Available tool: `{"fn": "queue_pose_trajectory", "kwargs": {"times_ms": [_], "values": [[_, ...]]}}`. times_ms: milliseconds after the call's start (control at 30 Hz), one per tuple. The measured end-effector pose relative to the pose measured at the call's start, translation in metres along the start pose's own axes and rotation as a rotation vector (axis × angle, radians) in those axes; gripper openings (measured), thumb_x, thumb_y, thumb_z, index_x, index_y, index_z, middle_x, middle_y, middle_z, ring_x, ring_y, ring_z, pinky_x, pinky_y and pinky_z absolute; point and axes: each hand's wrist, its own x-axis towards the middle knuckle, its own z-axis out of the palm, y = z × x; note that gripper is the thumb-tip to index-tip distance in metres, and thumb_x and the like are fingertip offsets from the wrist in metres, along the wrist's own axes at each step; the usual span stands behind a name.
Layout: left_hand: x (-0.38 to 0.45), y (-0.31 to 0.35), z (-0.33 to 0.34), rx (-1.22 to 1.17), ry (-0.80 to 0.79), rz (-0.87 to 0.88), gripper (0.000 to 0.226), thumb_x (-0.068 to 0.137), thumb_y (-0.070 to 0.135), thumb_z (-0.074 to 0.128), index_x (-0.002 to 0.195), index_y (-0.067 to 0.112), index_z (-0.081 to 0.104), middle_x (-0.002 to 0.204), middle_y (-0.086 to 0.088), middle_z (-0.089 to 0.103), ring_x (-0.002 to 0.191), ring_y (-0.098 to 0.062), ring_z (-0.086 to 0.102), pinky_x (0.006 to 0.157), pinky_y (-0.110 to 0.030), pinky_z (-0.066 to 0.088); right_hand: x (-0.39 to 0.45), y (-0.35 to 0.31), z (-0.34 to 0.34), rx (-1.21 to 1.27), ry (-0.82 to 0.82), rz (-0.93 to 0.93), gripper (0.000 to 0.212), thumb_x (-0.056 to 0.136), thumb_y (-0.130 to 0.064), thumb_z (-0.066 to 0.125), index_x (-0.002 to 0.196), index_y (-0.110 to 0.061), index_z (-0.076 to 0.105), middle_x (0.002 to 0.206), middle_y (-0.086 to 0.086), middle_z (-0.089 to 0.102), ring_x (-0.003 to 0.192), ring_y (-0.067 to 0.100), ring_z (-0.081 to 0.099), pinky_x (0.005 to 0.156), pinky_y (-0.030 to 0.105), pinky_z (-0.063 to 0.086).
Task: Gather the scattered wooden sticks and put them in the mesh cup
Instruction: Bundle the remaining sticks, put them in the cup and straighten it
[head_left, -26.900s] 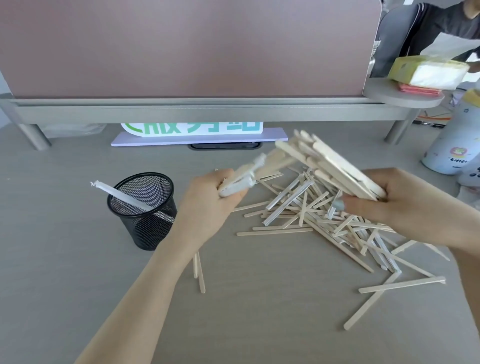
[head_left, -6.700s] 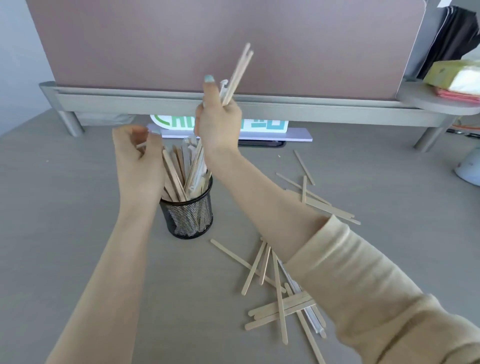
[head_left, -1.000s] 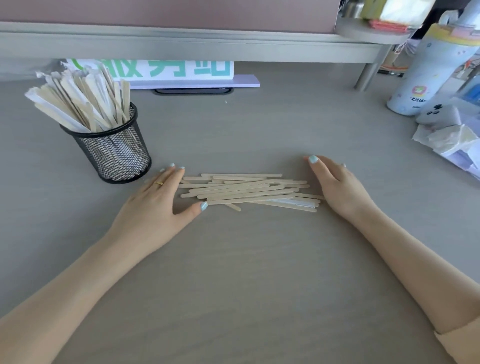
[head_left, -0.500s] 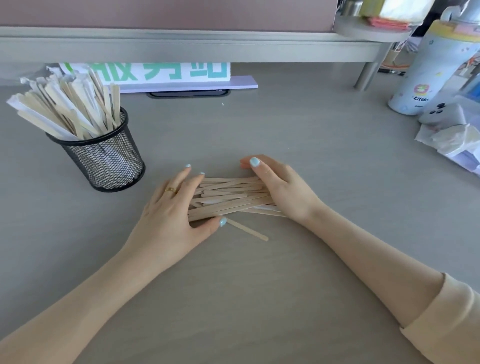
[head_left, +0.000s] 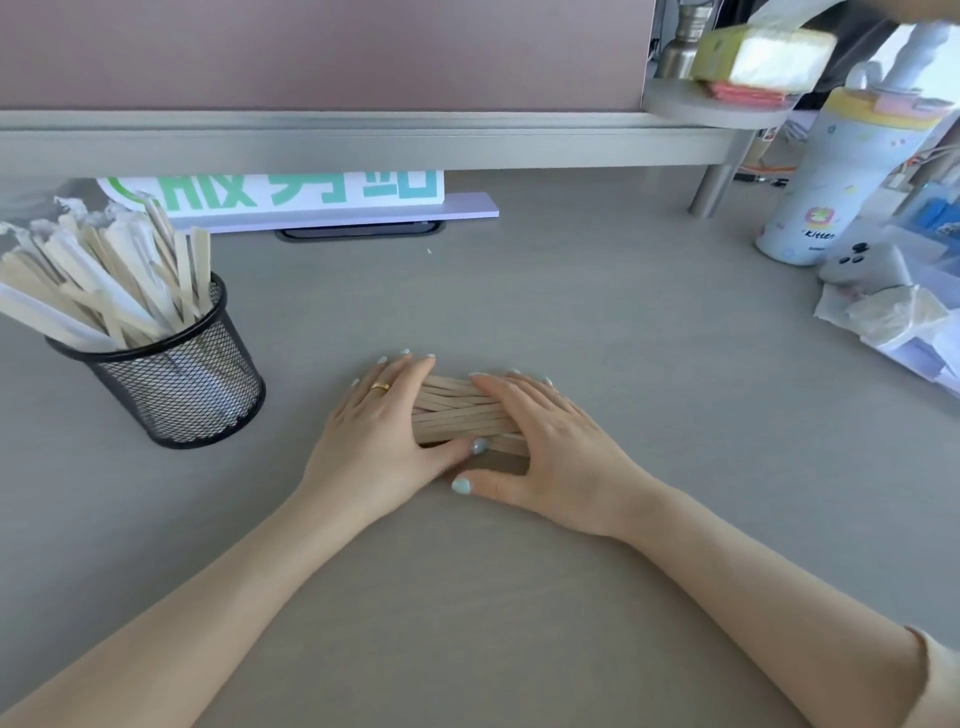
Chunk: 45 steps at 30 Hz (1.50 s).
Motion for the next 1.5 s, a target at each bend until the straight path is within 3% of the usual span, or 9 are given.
{"fn": "queue_pose_trajectory", "kwargs": {"times_ms": [167,233,333,500,633,767,1000,1300,1500], "values": [[-0.003,-0.004,-0.004,-0.122,-0.044,0.102,0.078,0.077,0.041,0.068,0.143,0.033,0.027,0.154,0.014,0.020,0.141,-0.006,0.021,0.110,-0.022,0.021,0.003,0.004,-0.009,0.039,-0.028,-0.015,0.084,0.074,-0.059,0.062,0.143,-0.030,0.024,0.149,-0.013,0.031,0.140,0.004,0.017,0.116,0.024,0.013],[-0.004,-0.008,-0.005,-0.085,-0.043,0.146,0.081,0.076,0.053,0.063,0.144,0.032,0.025,0.155,0.014,0.014,0.143,-0.003,0.006,0.112,-0.022,0.012,0.006,0.006,-0.010,0.006,0.016,-0.010,0.085,0.075,-0.060,0.061,0.144,-0.028,0.023,0.151,-0.012,0.026,0.141,0.006,0.015,0.118,0.030,0.010],[0.000,-0.011,-0.004,0.068,-0.038,0.162,0.099,0.057,0.077,0.031,0.146,0.033,0.017,0.157,0.012,0.006,0.144,-0.006,-0.007,0.116,-0.033,-0.001,0.008,0.010,-0.007,-0.075,0.027,0.034,0.094,0.070,-0.072,0.053,0.145,-0.029,0.016,0.156,-0.012,0.014,0.144,0.007,0.006,0.118,0.032,0.001],[0.015,-0.027,-0.019,0.122,-0.132,0.180,0.119,0.042,0.095,0.025,0.145,0.035,0.018,0.154,0.017,0.017,0.141,0.002,0.007,0.114,-0.027,0.003,0.010,0.011,-0.012,-0.064,-0.037,-0.009,0.082,0.078,-0.063,0.054,0.144,-0.026,0.023,0.153,-0.012,0.026,0.142,0.003,0.013,0.114,0.025,0.000],[0.009,-0.019,-0.023,0.032,-0.116,0.180,0.078,0.073,0.065,0.057,0.141,0.035,0.032,0.139,0.029,0.026,0.131,0.010,0.019,0.105,-0.013,0.012,0.009,0.014,-0.017,0.029,-0.052,-0.044,0.065,0.085,-0.044,0.058,0.141,-0.026,0.032,0.147,-0.009,0.038,0.137,0.005,0.025,0.114,0.021,0.005],[0.003,-0.007,-0.022,0.078,-0.048,0.210,0.055,0.083,0.041,0.062,0.135,0.036,0.044,0.141,0.021,0.042,0.129,0.002,0.038,0.092,-0.011,0.028,0.010,0.014,-0.019,0.089,-0.055,-0.044,0.054,0.088,-0.033,0.058,0.137,-0.023,0.040,0.135,-0.007,0.049,0.124,0.007,0.041,0.112,0.027,0.023],[0.000,0.010,-0.022,0.193,-0.050,0.212,0.051,0.089,0.037,0.055,0.137,0.028,0.043,0.137,0.013,0.049,0.124,-0.011,0.046,0.092,-0.023,0.035,0.008,0.010,-0.020,0.019,-0.057,-0.099,0.045,0.091,-0.025,0.054,0.135,-0.020,0.044,0.131,-0.005,0.053,0.116,0.008,0.043,0.094,0.014,0.028],[-0.005,0.016,-0.020,0.176,-0.096,0.216,0.035,0.090,0.031,0.054,0.122,0.019,0.054,0.117,0.007,0.049,0.109,-0.014,0.045,0.075,-0.025,0.035,0.006,0.000,-0.019,-0.034,-0.083,-0.052,0.045,0.092,-0.023,0.050,0.136,-0.026,0.041,0.126,-0.004,0.047,0.116,0.019,0.042,0.102,0.031,0.032],[-0.009,0.020,-0.020,0.245,-0.131,0.171,0.038,0.094,0.034,0.047,0.129,0.019,0.045,0.135,0.004,0.039,0.124,-0.016,0.037,0.093,-0.029,0.036,0.000,-0.003,-0.015,-0.168,-0.064,0.008,0.041,0.096,-0.030,0.039,0.136,-0.028,0.037,0.148,-0.010,0.023,0.133,0.017,0.020,0.108,0.031,0.016]]}}
